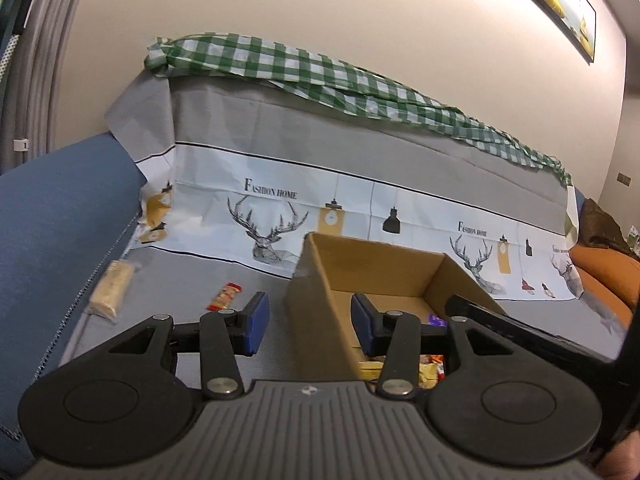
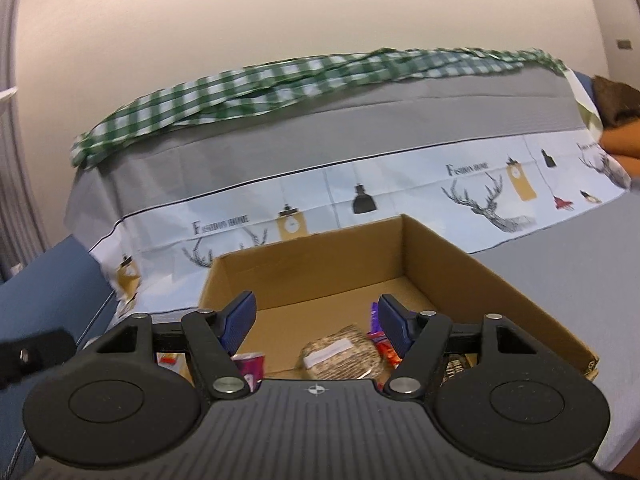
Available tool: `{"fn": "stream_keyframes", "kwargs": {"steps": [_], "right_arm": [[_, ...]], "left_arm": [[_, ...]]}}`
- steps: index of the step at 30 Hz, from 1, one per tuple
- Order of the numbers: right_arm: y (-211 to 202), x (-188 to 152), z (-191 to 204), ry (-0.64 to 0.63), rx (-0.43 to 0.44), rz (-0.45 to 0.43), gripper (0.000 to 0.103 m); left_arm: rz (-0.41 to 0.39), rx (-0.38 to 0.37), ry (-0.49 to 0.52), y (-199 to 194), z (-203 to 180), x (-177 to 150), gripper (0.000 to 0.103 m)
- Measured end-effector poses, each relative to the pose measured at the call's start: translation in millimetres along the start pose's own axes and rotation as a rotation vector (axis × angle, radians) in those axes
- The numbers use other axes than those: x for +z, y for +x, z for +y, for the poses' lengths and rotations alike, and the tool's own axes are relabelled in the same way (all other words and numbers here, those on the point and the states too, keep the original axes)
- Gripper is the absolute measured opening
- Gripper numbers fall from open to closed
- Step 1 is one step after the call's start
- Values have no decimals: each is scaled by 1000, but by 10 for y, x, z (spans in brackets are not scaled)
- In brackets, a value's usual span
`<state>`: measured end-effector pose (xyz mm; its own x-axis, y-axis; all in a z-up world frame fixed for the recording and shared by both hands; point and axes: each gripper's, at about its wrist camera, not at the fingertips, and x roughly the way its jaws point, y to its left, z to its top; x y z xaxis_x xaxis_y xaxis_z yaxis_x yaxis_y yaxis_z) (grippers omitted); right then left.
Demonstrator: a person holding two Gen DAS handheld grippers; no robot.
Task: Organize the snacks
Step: 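Open both tools to drop the silver stick and purple bar into the box, then move the left tool to the pile and grasp the cream wafer bag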
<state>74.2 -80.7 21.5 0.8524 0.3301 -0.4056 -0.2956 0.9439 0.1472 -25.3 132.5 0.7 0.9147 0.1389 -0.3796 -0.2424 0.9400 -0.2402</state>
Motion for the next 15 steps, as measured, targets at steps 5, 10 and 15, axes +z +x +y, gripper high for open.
{"fn": "stream_keyframes", "kwargs": {"steps": [5,10,15], "right_arm": [[-94,41,79,5,11,8,69],[-156,116,152,35,44,19,53],[-209,155,292,23,102,17,35]], "left_arm": [[24,37,19,138,198,50,50],[22,135,82,420,326,264,49],[7,240,134,958,497,483,48]]}}
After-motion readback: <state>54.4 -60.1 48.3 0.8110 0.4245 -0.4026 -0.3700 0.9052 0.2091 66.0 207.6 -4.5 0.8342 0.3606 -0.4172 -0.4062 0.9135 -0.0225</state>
